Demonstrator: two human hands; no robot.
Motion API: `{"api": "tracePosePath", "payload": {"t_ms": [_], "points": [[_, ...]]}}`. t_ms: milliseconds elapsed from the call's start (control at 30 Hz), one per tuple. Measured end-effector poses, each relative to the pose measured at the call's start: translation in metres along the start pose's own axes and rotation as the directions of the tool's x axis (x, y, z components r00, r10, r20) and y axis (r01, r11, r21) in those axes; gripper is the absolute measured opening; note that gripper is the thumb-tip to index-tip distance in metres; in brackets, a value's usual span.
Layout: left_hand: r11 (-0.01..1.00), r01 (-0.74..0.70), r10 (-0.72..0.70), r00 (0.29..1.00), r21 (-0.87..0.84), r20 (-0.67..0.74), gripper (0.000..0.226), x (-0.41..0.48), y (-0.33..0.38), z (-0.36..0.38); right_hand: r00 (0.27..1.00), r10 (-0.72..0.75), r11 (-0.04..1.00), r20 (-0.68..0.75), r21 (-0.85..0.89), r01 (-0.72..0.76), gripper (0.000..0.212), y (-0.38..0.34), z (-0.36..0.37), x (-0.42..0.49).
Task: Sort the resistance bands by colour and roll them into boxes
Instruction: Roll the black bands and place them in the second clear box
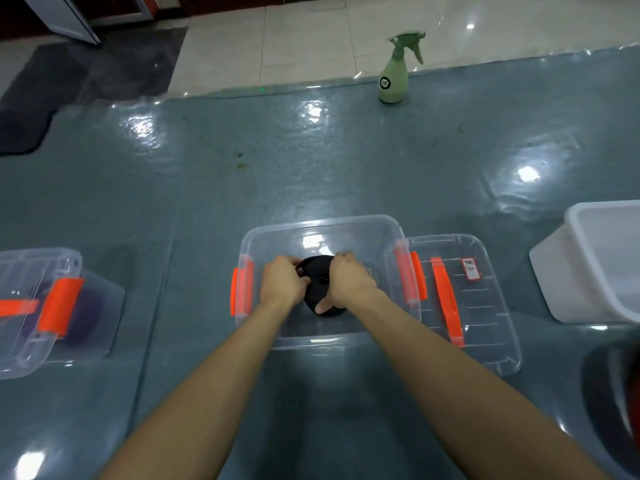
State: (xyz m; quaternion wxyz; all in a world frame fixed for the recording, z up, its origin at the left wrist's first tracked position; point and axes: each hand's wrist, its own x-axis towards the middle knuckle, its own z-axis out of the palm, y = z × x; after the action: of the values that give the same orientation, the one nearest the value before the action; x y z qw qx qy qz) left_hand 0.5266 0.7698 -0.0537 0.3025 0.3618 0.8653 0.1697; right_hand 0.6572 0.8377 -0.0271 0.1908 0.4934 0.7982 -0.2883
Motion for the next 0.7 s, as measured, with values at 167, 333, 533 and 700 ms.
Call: {"api": "tracePosePath", "payload": {"t_ms": [167,333,533,700], "points": [[0.955,-0.036,0.059,0.996,0.296,-0.069,0.021,-0.007,0.007,-0.001,0.984,-0.055,0.984,-0.167,0.157,0.082,0.062,0.015,-0.028,-0.043],[0.76,-0.216,0.278,0.961,0.613,-0.006,0.015,-0.012,0.018,-0.005,0.598,0.235,0.796,-0.766,0.505,0.334,0.022,0.07,-0.035,-0.103],[0.797,-0.322,0.249,0.946,0.511,0.208,0.027,-0.022,0.026,-0.018,0.719,0.515,0.807,-0.466,0.547,-0.222,0.024,0.17,0.014,-0.09],[0.844,-0.362,0.224,0.908,0.395,0.353,0.039,-0.043,0.013,-0.022,0.833,0.466,0.844,-0.3,0.434,-0.316,0.026,0.186,0.021,-0.08]]}}
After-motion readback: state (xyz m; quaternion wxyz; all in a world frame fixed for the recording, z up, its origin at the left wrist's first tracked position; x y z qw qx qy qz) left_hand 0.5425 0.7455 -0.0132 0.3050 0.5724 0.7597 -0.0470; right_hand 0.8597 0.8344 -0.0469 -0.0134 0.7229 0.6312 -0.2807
